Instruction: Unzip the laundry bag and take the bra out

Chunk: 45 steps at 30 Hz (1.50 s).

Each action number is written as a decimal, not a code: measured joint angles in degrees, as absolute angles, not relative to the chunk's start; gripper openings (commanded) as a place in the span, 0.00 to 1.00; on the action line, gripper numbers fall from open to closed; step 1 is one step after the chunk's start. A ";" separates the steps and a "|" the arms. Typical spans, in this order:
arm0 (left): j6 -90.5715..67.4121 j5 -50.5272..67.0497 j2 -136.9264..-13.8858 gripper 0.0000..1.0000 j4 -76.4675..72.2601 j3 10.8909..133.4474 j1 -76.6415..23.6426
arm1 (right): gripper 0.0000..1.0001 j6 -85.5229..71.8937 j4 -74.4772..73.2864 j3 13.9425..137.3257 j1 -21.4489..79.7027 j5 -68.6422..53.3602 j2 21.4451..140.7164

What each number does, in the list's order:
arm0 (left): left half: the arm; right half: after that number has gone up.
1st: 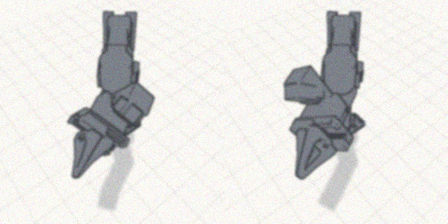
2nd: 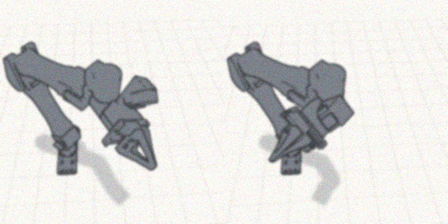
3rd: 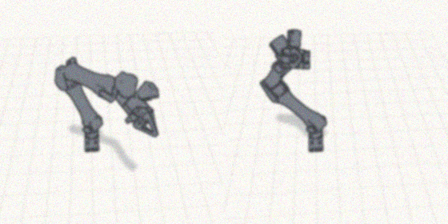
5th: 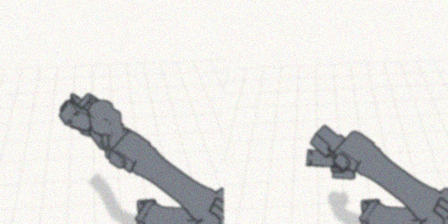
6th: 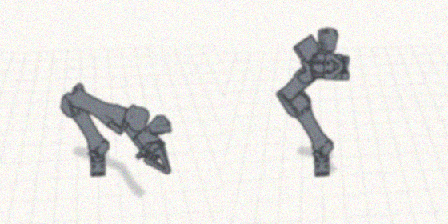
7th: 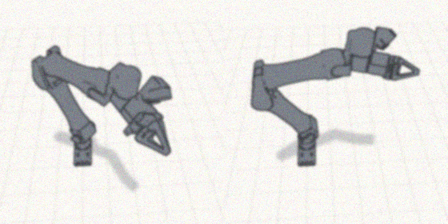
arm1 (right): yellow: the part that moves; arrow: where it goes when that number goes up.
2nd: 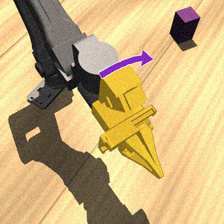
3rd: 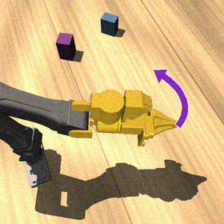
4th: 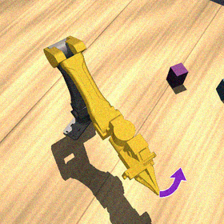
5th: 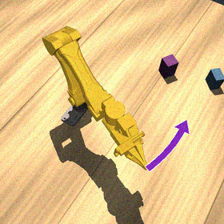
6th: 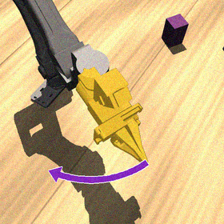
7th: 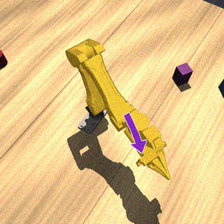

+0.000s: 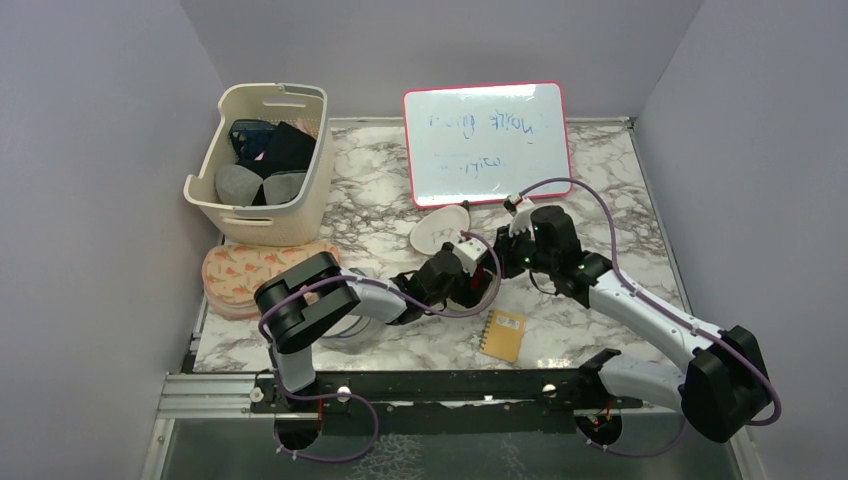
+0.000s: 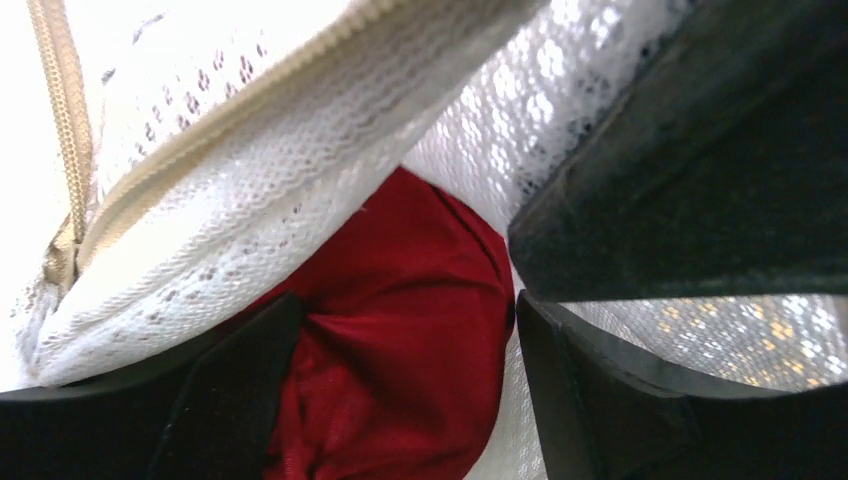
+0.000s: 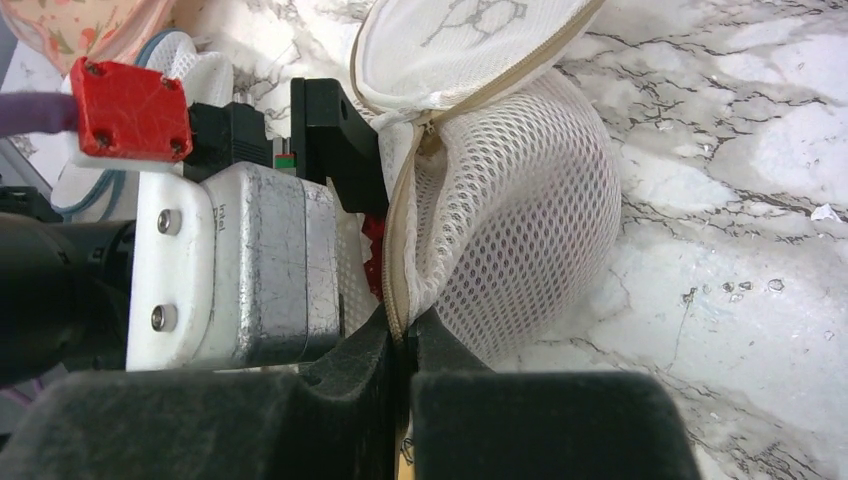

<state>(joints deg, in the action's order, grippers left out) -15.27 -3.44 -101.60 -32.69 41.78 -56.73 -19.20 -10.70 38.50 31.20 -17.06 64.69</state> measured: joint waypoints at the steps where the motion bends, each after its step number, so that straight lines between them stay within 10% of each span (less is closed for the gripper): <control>1: -15.03 -5.15 -102.19 0.75 -33.65 41.78 -57.23 | 0.01 -19.20 -10.70 38.50 31.20 -17.04 64.71; 15: -12.75 -19.38 -104.14 0.00 -42.96 37.19 -58.83 | 0.01 -18.70 -10.63 37.63 31.20 -16.78 65.19; 45: -8.27 2.13 -69.43 0.00 -10.11 36.25 -58.89 | 0.04 -17.08 -11.68 39.48 31.20 -12.60 66.96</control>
<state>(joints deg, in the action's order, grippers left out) -8.27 2.13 -69.43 -10.11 36.25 -58.89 -17.08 -11.68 39.48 31.20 -12.60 66.96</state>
